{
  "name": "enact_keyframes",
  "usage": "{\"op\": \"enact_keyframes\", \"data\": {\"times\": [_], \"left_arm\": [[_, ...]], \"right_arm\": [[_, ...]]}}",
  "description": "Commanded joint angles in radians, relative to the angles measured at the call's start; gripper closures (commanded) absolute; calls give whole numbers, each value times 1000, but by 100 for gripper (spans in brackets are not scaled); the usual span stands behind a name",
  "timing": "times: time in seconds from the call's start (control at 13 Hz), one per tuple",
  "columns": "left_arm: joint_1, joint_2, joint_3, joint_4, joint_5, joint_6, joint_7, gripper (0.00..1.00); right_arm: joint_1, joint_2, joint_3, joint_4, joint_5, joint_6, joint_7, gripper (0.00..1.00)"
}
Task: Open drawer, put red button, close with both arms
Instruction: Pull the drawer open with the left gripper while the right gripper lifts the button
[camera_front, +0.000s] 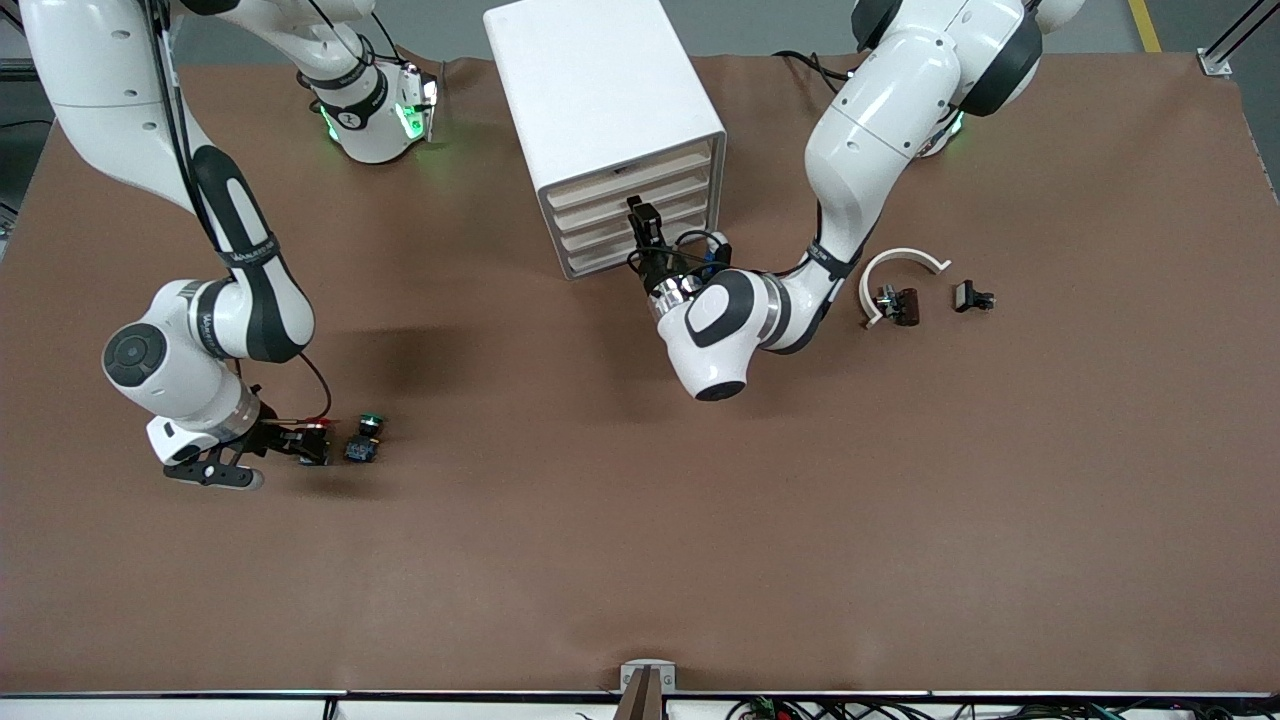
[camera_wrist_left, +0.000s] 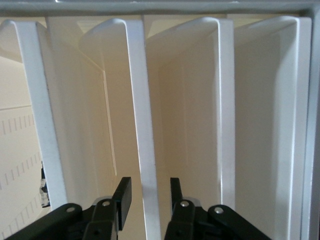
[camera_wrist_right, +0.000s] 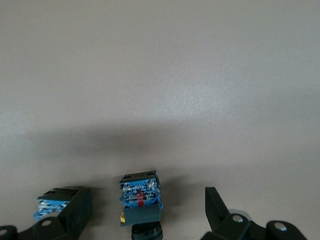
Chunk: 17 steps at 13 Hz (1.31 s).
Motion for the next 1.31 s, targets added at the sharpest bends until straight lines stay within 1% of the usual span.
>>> {"op": "enact_keyframes", "data": {"times": [0.0,0.08,0.15,0.23,0.62,0.69,0.77,0.85,0.92,1.23], "left_arm": [[-3,5,1,12,-22,-15,-13,77],[-3,5,1,12,-28,-15,-13,85],[0,7,3,12,-31,-15,-13,97],[2,8,3,12,-30,-15,-13,100],[40,14,15,18,-45,2,-13,100],[52,14,15,18,-47,22,-13,100],[66,18,17,19,-48,46,-13,100],[80,24,17,21,-48,69,-11,100],[85,25,17,21,-48,86,-11,100],[106,25,18,25,-48,151,-10,100]], "right_arm": [[5,48,0,34,6,7,-29,0],[5,56,0,33,6,13,-29,0],[6,58,0,32,6,13,-29,0],[6,62,0,31,6,13,-29,0],[15,74,0,33,3,8,-34,0],[18,74,0,33,3,4,-67,16],[17,74,0,33,3,0,-97,45],[11,74,0,33,6,0,-98,83],[9,74,1,32,15,0,-92,100],[3,59,5,42,18,-9,-82,100]]}}
